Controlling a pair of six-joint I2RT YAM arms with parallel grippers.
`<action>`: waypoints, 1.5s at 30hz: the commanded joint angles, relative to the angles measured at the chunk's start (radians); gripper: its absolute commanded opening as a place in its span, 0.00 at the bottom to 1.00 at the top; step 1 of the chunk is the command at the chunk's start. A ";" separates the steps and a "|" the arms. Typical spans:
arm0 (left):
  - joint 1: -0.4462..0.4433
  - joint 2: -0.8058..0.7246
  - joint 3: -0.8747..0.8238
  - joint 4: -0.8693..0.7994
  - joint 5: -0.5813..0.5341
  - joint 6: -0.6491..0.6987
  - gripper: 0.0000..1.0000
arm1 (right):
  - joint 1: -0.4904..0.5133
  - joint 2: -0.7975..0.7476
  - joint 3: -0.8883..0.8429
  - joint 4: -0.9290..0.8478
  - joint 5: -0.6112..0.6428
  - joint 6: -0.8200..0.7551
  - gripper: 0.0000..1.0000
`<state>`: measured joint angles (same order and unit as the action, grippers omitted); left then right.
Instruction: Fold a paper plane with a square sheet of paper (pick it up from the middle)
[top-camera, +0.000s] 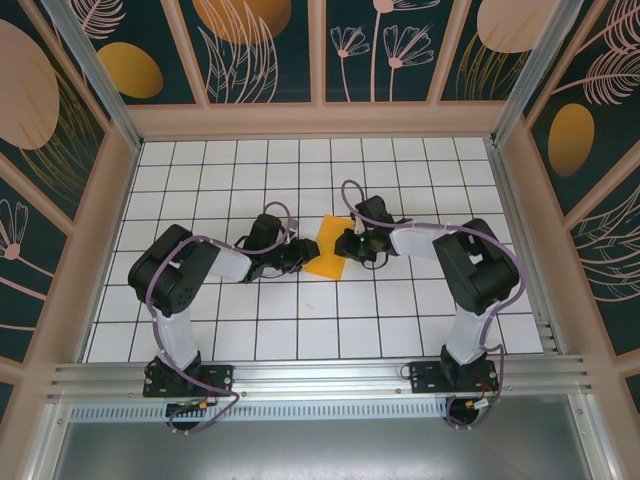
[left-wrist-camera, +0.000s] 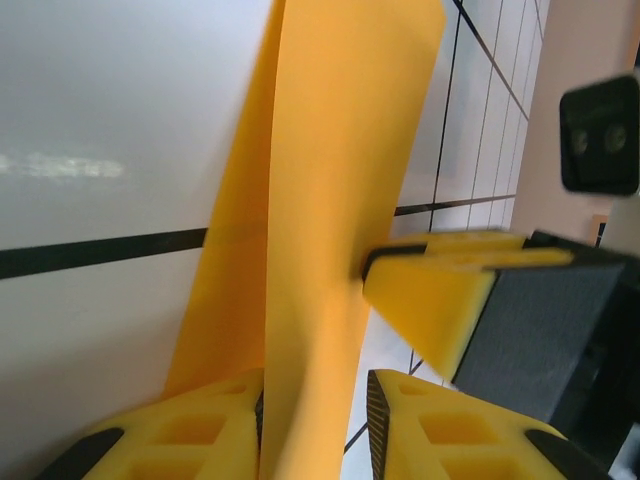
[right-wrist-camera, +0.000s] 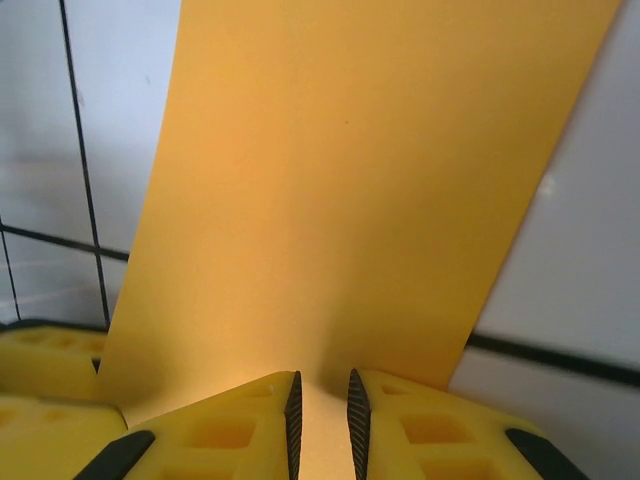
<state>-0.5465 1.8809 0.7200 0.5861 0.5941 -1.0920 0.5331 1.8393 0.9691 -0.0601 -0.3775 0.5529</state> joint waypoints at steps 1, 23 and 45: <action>-0.006 -0.049 -0.001 -0.073 -0.031 0.051 0.32 | -0.010 0.051 0.046 -0.021 -0.004 -0.077 0.24; -0.019 -0.130 0.010 -0.123 -0.040 0.063 0.29 | -0.021 0.075 0.085 -0.055 -0.041 -0.132 0.24; -0.023 -0.075 0.036 -0.227 -0.149 0.089 0.16 | 0.054 0.019 0.000 -0.055 -0.117 -0.060 0.12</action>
<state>-0.5632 1.7920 0.7288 0.3740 0.4580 -1.0286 0.5842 1.8378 0.9852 -0.0895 -0.4988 0.4767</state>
